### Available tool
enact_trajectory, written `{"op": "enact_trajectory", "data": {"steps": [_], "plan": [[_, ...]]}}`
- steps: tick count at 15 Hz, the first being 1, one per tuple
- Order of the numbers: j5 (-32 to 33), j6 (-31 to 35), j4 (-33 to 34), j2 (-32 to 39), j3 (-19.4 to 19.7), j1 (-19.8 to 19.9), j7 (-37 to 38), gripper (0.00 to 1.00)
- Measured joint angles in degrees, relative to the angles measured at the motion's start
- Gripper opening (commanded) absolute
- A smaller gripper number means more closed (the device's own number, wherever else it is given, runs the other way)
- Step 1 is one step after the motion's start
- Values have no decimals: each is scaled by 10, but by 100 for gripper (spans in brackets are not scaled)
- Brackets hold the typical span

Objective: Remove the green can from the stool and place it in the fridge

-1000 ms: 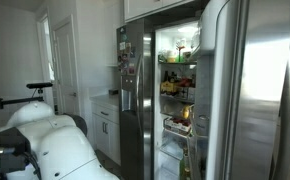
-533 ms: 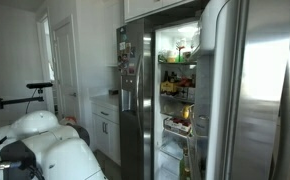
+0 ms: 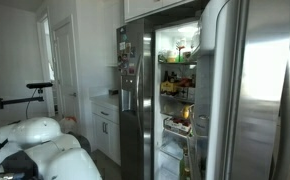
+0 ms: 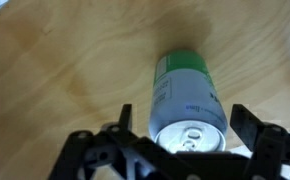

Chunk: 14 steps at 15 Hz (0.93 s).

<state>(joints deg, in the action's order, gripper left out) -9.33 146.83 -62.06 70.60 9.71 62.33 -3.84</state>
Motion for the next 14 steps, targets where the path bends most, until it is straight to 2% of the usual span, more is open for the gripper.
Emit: {"op": "enact_trajectory", "data": {"steps": [2,3,7,14], "plan": [[0,-6,12,9,1,0,1,100],[0,-9,17,13,2,0,1,84],[0,-20,36,24,3,0,6,49],[1,-23,46,29,6,-2,9,47]]}}
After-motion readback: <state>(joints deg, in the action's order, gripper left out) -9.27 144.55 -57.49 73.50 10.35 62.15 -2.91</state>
